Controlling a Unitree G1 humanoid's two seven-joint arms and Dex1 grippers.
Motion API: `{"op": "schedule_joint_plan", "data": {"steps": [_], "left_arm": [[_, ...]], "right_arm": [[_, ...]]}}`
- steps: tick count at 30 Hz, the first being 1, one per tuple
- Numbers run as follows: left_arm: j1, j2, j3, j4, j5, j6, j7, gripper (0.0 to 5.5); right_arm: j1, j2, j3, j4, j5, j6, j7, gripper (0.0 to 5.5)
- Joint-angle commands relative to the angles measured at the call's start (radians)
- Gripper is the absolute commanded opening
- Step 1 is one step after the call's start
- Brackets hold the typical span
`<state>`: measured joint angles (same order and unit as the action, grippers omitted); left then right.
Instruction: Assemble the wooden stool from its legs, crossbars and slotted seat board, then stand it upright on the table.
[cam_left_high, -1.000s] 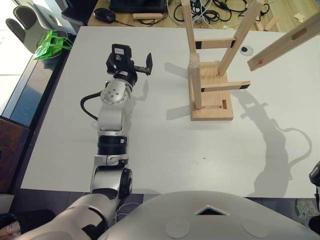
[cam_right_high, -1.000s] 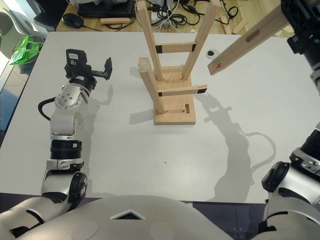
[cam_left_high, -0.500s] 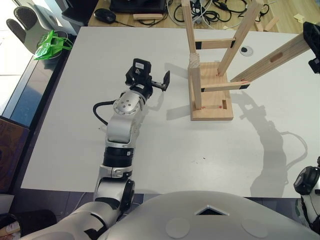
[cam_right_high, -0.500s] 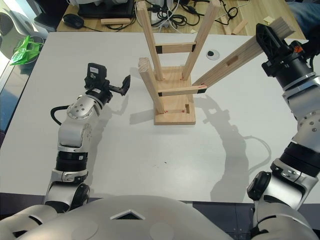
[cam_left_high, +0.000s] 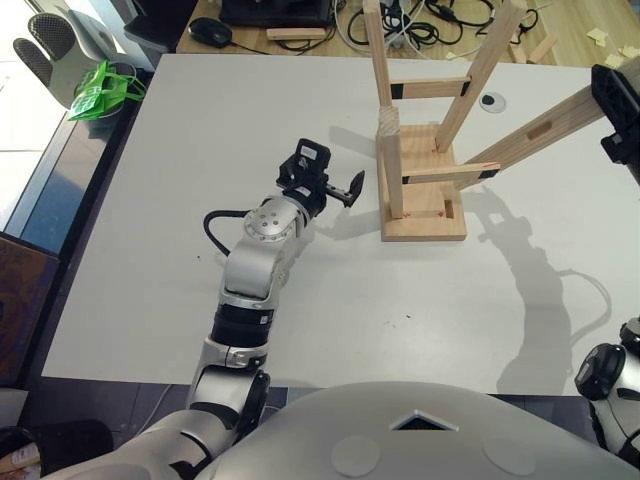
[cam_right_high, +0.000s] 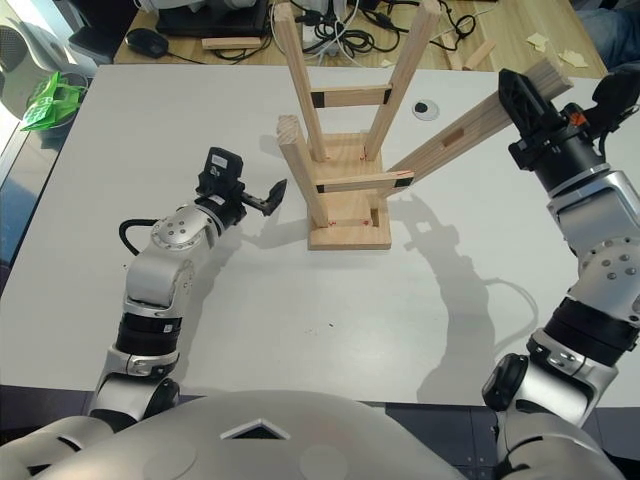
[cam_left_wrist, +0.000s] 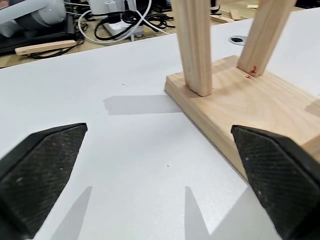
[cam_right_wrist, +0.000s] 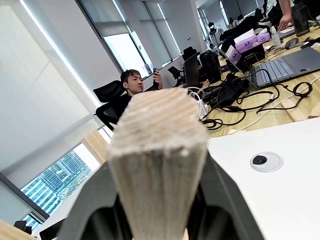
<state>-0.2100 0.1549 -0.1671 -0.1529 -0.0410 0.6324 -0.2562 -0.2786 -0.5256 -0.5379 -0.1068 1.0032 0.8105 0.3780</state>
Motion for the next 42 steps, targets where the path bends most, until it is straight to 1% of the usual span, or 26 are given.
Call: {"op": "schedule_joint_plan", "data": {"steps": [1,8,13,19,24,29,38,42], "left_arm": [[0.022,0.029,-0.016,0.006,0.066,0.043,0.048,5.4],[0.054,0.035,-0.081,-0.035,0.065,0.128,0.002,5.4],[0.05,0.008,-0.074,-0.048,0.058,0.142,0.014,5.4],[0.063,0.025,-0.139,-0.064,0.035,0.196,-0.061,5.4],[0.065,0.013,-0.16,-0.054,0.039,0.196,-0.059,5.4],[0.041,-0.023,-0.156,-0.025,0.039,0.185,-0.044,5.4],[0.056,-0.046,-0.186,-0.03,0.032,0.183,-0.055,5.4],[0.053,-0.061,-0.181,-0.032,0.018,0.175,-0.054,5.4]], "right_arm": [[0.024,0.01,0.002,-0.022,0.016,0.018,-0.014,1.0],[0.066,0.011,0.008,-0.021,0.003,0.023,-0.01,1.0],[0.065,-0.002,0.027,-0.021,0.006,0.042,-0.001,1.0],[0.047,-0.004,0.038,-0.014,0.002,0.046,0.004,1.0],[0.044,-0.004,0.037,-0.012,0.003,0.04,0.007,1.0],[-0.018,-0.021,0.062,0.039,-0.023,0.031,0.029,1.0],[-0.037,-0.031,0.087,0.066,-0.051,0.035,0.075,1.0],[-0.033,-0.028,0.086,0.064,-0.054,0.034,0.077,1.0]]}}
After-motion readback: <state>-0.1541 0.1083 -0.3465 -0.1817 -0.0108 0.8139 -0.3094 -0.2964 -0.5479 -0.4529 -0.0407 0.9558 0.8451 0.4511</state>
